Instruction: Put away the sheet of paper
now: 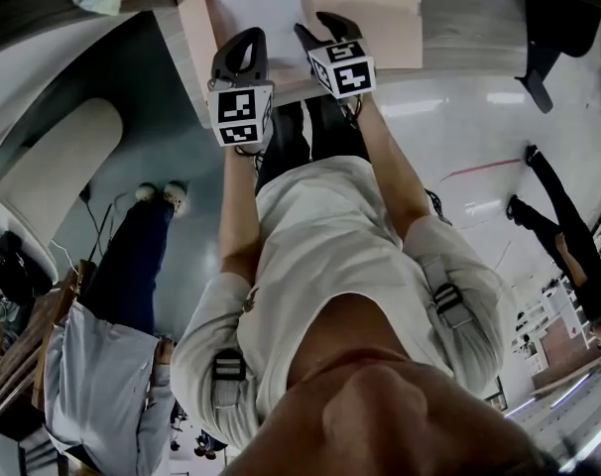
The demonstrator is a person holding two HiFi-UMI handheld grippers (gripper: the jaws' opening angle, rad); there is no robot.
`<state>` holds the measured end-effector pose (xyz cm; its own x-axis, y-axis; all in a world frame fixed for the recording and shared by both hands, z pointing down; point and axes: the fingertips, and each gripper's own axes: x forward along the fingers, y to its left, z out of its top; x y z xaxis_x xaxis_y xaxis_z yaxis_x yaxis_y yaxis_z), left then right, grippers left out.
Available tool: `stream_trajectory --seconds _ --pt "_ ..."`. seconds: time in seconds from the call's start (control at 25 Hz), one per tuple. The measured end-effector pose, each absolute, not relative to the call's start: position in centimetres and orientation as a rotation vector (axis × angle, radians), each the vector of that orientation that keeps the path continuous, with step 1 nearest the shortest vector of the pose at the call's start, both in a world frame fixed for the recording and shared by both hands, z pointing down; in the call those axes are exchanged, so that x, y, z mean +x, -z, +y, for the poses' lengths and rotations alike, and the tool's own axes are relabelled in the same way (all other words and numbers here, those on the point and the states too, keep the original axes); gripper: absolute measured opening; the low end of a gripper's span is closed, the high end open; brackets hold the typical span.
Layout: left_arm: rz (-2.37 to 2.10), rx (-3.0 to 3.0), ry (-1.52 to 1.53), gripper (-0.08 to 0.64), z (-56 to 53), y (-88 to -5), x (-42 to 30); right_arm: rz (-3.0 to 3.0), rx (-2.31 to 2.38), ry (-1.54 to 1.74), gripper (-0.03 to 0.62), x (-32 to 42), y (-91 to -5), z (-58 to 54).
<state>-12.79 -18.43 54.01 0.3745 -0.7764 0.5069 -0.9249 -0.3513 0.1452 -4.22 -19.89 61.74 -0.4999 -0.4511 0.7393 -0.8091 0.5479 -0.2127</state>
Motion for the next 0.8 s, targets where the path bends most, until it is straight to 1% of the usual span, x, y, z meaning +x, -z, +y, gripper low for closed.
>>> stream_trajectory --seconds 0.4,0.8 --pt "-1.5 2.303 -0.453 0.021 -17.8 -49.9 -13.0 -2.341 1.061 -0.563 0.193 -4.5 -52.8 -18.7" --pt "-1.513 2.373 -0.429 0.021 -16.5 -45.3 -13.1 -2.453 1.085 -0.412 0.101 -3.8 -44.9 -17.0"
